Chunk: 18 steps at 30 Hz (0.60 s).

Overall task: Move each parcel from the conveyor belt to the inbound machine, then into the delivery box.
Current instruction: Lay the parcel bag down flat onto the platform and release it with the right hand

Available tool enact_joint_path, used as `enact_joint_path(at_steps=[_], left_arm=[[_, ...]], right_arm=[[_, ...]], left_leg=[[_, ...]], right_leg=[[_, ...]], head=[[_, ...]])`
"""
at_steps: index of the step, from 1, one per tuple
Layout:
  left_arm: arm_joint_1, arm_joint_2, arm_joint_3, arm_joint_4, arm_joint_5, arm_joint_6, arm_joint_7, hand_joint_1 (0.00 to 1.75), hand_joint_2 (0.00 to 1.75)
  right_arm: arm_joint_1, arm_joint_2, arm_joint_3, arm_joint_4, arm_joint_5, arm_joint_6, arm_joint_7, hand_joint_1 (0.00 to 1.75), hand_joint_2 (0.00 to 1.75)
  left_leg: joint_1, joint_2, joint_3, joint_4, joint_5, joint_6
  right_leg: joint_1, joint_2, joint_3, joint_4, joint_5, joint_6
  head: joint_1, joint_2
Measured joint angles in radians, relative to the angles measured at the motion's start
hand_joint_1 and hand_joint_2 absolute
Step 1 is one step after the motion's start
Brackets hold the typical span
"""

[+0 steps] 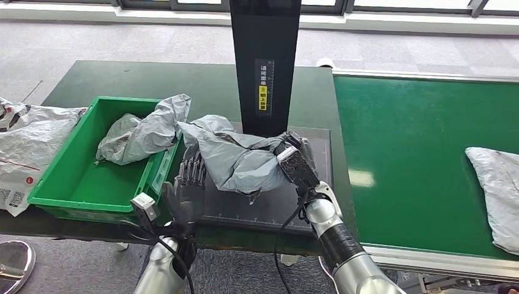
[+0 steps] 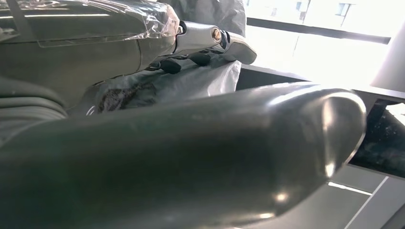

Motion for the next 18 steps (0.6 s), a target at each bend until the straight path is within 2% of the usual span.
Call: enact_joint_path(at_steps=[6,11,12,15,16,18], left_arm=[[-0.010,-0.001,-0.001,0.020,-0.002,0.005,0.000,0.00,0.00],[-0.014,-0.001,-0.002,0.036,-0.022,0.048,0.001,0.00,0.00],[-0.014,-0.001,-0.002,0.037,-0.023,0.057,0.004,0.00,0.00],[-0.009,-0.001,-0.001,0.032,-0.026,0.104,0.019,0.00,0.00],[-0.004,-0.001,-0.001,0.026,-0.031,0.132,0.023,0.00,0.00],[0.013,-0.001,-0.001,-0.006,-0.041,0.203,0.032,0.00,0.00]], right_arm=[[-0.010,0.000,0.000,0.035,-0.001,-0.002,0.005,1.75,1.75],[-0.008,-0.005,-0.004,0.052,0.023,-0.063,0.015,1.75,1.75],[-0.004,-0.009,-0.006,0.054,0.038,-0.088,0.016,1.43,1.75],[0.020,-0.028,-0.008,0.055,0.113,-0.184,0.021,0.13,1.75],[0.030,-0.036,-0.008,0.053,0.144,-0.217,0.024,0.01,1.75],[0.058,-0.049,-0.009,0.033,0.213,-0.277,0.041,0.00,1.75]], left_leg=[[0.000,0.000,0.000,0.000,0.000,0.000],[0.000,0.000,0.000,0.000,0.000,0.000],[0.000,0.000,0.000,0.000,0.000,0.000],[0.000,-0.001,0.000,0.000,0.000,0.000],[0.000,-0.001,-0.001,0.000,0.000,0.000],[0.000,-0.001,-0.001,0.000,0.000,0.000]], right_leg=[[0.001,0.000,0.000,0.000,0.000,0.000],[0.001,0.000,-0.001,0.000,0.000,0.000],[0.000,0.000,0.000,0.000,0.000,0.000],[0.000,-0.001,0.000,0.000,0.000,0.000],[0.000,-0.001,0.000,0.000,0.000,0.000],[0.000,-0.001,0.000,0.000,0.000,0.000]], head=[[0.000,0.000],[0.000,0.000],[0.000,0.000],[0.000,0.000],[0.000,0.000],[0.000,0.000]])
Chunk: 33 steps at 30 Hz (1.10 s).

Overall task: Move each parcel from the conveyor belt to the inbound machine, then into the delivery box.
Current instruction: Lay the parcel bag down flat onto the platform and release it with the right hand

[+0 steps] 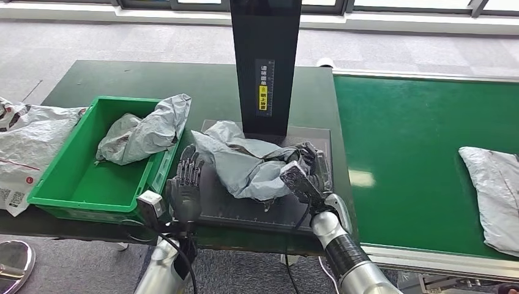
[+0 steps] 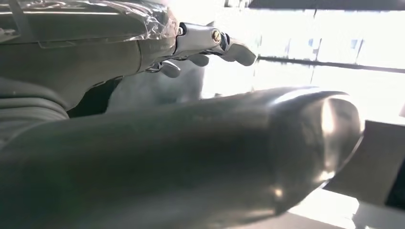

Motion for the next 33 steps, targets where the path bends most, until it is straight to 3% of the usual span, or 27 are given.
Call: enact_joint_path(at_steps=[5,12,18,22,25,28,32,33], left_arm=[[0.069,0.000,0.000,-0.134,0.024,0.193,0.037,0.00,0.00],[0.159,0.001,-0.020,-0.314,-0.015,0.320,0.070,0.00,0.00],[0.183,0.002,-0.036,-0.371,-0.031,0.338,0.066,0.00,0.00],[0.183,0.005,-0.038,-0.376,-0.076,0.370,0.016,0.00,0.00],[0.180,0.009,-0.044,-0.375,-0.172,0.357,0.007,0.00,0.00],[0.161,0.023,-0.076,-0.366,-0.363,0.337,0.023,0.00,0.00],[0.092,0.046,-0.157,-0.288,-0.730,0.371,0.122,0.00,1.75],[0.067,0.049,-0.182,-0.252,-0.800,0.386,0.146,0.00,1.75]], right_arm=[[0.120,-0.025,-0.002,-0.161,0.143,-0.055,0.074,0.00,1.75],[0.379,-0.046,-0.002,-0.556,0.473,-0.145,0.279,0.00,1.75],[0.487,-0.053,-0.002,-0.746,0.567,-0.152,0.328,0.00,1.75],[0.534,-0.054,-0.001,-0.823,0.676,-0.151,0.371,0.00,1.75],[0.581,-0.056,0.003,-0.881,0.736,-0.155,0.419,0.00,1.75],[0.623,-0.064,0.016,-0.931,0.707,-0.158,0.415,0.00,1.75],[0.676,-0.079,0.041,-1.020,0.581,-0.153,0.316,0.00,1.75],[0.685,-0.081,0.047,-1.040,0.557,-0.149,0.287,0.00,1.75]], left_leg=[[0.000,0.000,0.000,0.000,-0.001,-0.001],[0.001,-0.001,-0.001,0.000,-0.003,-0.001],[0.001,0.000,0.001,0.000,-0.004,-0.002],[0.001,-0.001,0.001,0.000,-0.003,-0.001],[0.001,-0.001,0.002,0.000,-0.003,-0.001],[0.001,-0.001,0.002,0.000,-0.003,-0.001],[0.001,-0.001,0.002,0.000,-0.003,-0.001],[0.001,-0.001,0.002,0.000,-0.003,-0.001]], right_leg=[[0.001,0.000,0.000,0.000,-0.001,0.000],[0.002,-0.002,0.000,0.000,-0.004,-0.002],[0.002,-0.002,0.000,0.000,-0.004,-0.003],[0.002,-0.002,0.001,0.000,-0.004,-0.003],[0.002,-0.002,0.001,0.000,-0.004,-0.003],[0.001,-0.002,0.001,0.000,-0.004,-0.003],[0.001,-0.002,0.001,-0.001,-0.004,-0.003],[0.001,-0.002,0.001,-0.001,-0.004,-0.003]], head=[[0.000,0.000],[0.000,0.000],[0.000,0.000],[0.000,0.000],[0.000,0.000],[0.000,0.000],[0.000,0.000],[0.000,0.000]])
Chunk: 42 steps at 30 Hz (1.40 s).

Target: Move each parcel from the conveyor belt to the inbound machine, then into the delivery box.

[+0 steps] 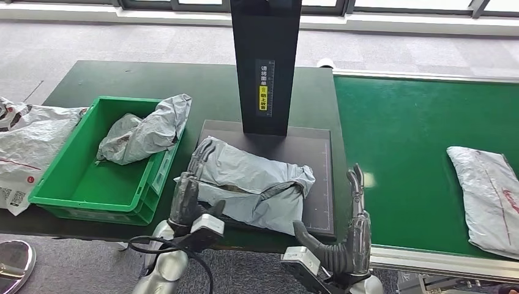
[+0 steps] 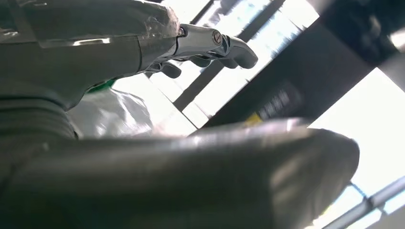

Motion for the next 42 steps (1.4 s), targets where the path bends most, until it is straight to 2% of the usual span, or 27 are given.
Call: enact_joint_path(at_steps=[5,10,13,18,26,27,30,31,37,42], left_arm=[[-0.187,0.002,-0.093,0.261,-0.148,0.031,0.082,0.00,1.75],[-0.380,-0.008,-0.140,0.550,-0.220,0.007,0.137,0.00,1.75],[-0.462,-0.013,-0.168,0.708,-0.261,-0.016,0.172,0.00,1.75],[-0.522,-0.018,-0.196,0.857,-0.280,-0.024,0.187,0.00,1.75],[-0.554,-0.023,-0.208,0.933,-0.281,-0.026,0.189,0.00,1.75],[-0.556,-0.023,-0.209,0.938,-0.284,-0.033,0.192,0.08,1.75],[-0.573,-0.023,-0.220,0.961,-0.309,-0.083,0.218,1.39,1.75],[-0.580,-0.023,-0.226,0.971,-0.317,-0.093,0.228,1.75,1.75],[-0.591,0.000,-0.234,0.993,-0.326,-0.032,0.234,1.75,1.75],[-0.593,0.047,-0.232,0.977,-0.286,0.007,0.204,1.75,1.75]], right_arm=[[0.028,-0.002,0.025,-0.084,-0.068,0.021,-0.130,0.00,1.75],[0.042,-0.003,0.031,-0.137,-0.096,0.048,-0.179,0.00,1.75],[0.046,-0.003,0.031,-0.152,-0.111,0.066,-0.198,0.00,1.75],[0.046,-0.003,0.031,-0.155,-0.119,0.073,-0.204,0.00,1.75],[0.046,-0.003,0.031,-0.158,-0.120,0.073,-0.205,0.00,1.75],[0.046,-0.003,0.031,-0.158,-0.120,0.073,-0.205,0.00,1.75],[0.048,-0.003,0.031,-0.158,-0.114,0.067,-0.203,0.00,1.75],[0.052,-0.003,0.031,-0.158,-0.112,0.063,-0.203,0.00,1.75],[0.081,-0.003,0.031,-0.158,-0.125,0.045,-0.218,0.00,1.75],[0.077,-0.003,0.045,-0.158,-0.127,0.033,-0.204,0.00,1.75]], left_leg=[[0.000,0.000,0.000,0.000,0.002,0.001],[0.000,0.001,0.001,0.000,0.003,0.000],[0.000,0.001,0.001,0.000,0.004,0.000],[0.000,0.001,0.000,0.000,0.003,0.000],[0.000,0.001,0.000,0.000,0.003,0.000],[0.000,0.001,0.000,0.000,0.003,0.000],[0.000,0.001,0.001,0.000,0.003,0.000],[0.000,0.001,0.001,0.000,0.003,0.000],[0.000,0.001,0.002,0.000,0.003,0.000],[0.000,0.002,0.002,-0.001,0.004,-0.001]], right_leg=[[0.000,0.000,0.001,0.000,0.002,0.001],[0.000,0.000,0.001,0.000,0.004,0.000],[0.000,0.001,0.001,0.000,0.004,0.000],[0.000,0.001,0.001,0.000,0.004,0.000],[0.000,0.001,0.001,0.000,0.004,0.001],[0.000,0.001,0.001,0.000,0.004,0.001],[0.000,0.001,0.002,0.000,0.004,0.000],[0.000,0.001,0.002,0.000,0.004,0.000],[0.001,0.001,0.003,0.000,0.004,0.000],[0.002,0.001,0.004,0.000,0.004,0.000]], head=[[0.000,0.000],[0.000,0.000],[0.000,0.000],[0.000,0.000],[0.000,0.000],[0.000,0.000],[0.000,0.000],[0.000,0.000],[0.000,0.000],[0.000,0.000]])
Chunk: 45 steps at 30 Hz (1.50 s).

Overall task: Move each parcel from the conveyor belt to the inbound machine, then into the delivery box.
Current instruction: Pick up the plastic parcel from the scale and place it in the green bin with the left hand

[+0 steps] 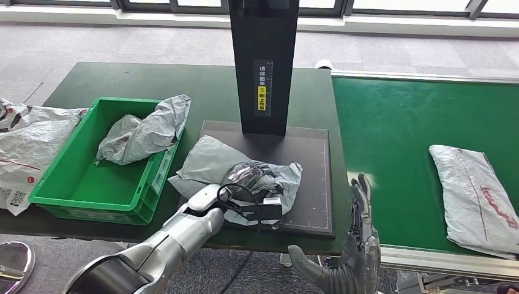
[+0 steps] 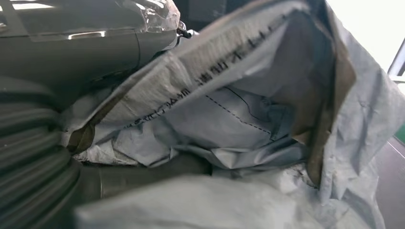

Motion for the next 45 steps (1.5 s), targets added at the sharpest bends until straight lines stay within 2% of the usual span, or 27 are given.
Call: enact_joint_path(at_steps=[4,7,15,19,24,30,32,35,41,45], left_arm=[[0.045,0.051,0.020,-0.078,0.018,0.059,0.001,1.75,1.75],[0.087,0.077,0.034,-0.144,0.016,0.066,0.010,1.75,1.75],[0.129,0.102,0.051,-0.222,0.007,0.067,0.017,1.75,1.75],[0.169,0.109,0.064,-0.270,0.001,0.112,0.034,1.75,1.75],[0.270,0.113,0.094,-0.472,-0.029,0.136,0.060,1.75,1.75],[0.323,0.130,0.154,-0.751,0.078,0.243,0.017,1.75,1.75],[0.314,0.130,0.179,-0.828,0.114,0.238,0.010,1.75,1.75],[0.254,0.120,0.212,-0.891,0.176,0.180,0.017,1.75,1.75],[0.084,0.112,0.323,-0.899,0.402,0.082,0.008,1.75,1.75],[0.026,0.112,0.391,-0.895,0.436,0.061,-0.009,1.75,1.75]], right_arm=[[-0.029,0.000,0.012,0.000,-0.015,0.026,0.007,0.00,1.75],[-0.046,0.001,0.013,0.000,-0.018,0.041,0.007,0.00,1.75],[-0.060,0.003,0.013,0.000,-0.020,0.044,0.005,0.00,1.75],[-0.077,0.006,0.013,0.005,-0.047,0.066,-0.010,0.00,1.75],[-0.101,0.020,0.012,0.012,-0.078,0.079,-0.038,0.00,1.75],[-0.012,0.020,-0.001,-0.013,-0.129,-0.002,-0.101,0.00,1.75],[0.024,0.020,-0.014,-0.040,-0.153,-0.017,-0.109,0.00,1.75],[0.078,0.025,-0.054,-0.101,-0.189,-0.012,-0.122,0.00,1.75],[0.164,0.051,-0.131,-0.199,-0.221,0.008,-0.154,0.00,1.75],[0.184,0.065,-0.154,-0.226,-0.223,0.008,-0.157,0.00,1.75]], left_leg=[[0.000,0.002,0.001,0.000,0.001,-0.001],[0.000,0.000,0.001,0.000,0.001,-0.001],[0.000,-0.001,0.000,0.000,0.000,-0.001],[0.000,0.000,0.000,0.000,0.000,-0.002],[0.001,-0.001,-0.002,0.000,0.000,-0.002],[0.001,-0.001,-0.004,0.000,0.000,-0.003],[0.001,-0.002,-0.005,0.000,0.000,-0.002],[0.001,-0.004,-0.007,0.000,0.000,-0.002],[0.001,0.001,-0.006,0.000,0.000,-0.003],[0.001,0.001,-0.005,0.000,0.001,-0.004]], right_leg=[[0.001,0.003,0.000,0.000,0.000,-0.001],[0.001,0.001,0.000,0.000,0.000,-0.002],[0.001,0.000,0.000,0.000,-0.001,-0.003],[0.001,0.001,-0.001,0.000,-0.001,-0.003],[0.002,0.000,-0.003,0.000,-0.001,-0.003],[0.002,0.000,-0.006,0.000,-0.002,-0.004],[0.002,-0.001,-0.007,0.000,-0.002,-0.004],[0.002,-0.003,-0.007,0.000,-0.002,-0.003],[0.002,0.001,-0.008,0.000,0.000,-0.004],[0.002,0.001,-0.008,0.000,0.000,-0.005]], head=[[0.000,0.000],[0.000,0.000],[0.000,0.000],[0.000,0.000],[0.000,0.000],[0.000,0.000],[0.000,0.000],[0.000,0.000],[0.000,0.000],[0.000,0.000]])
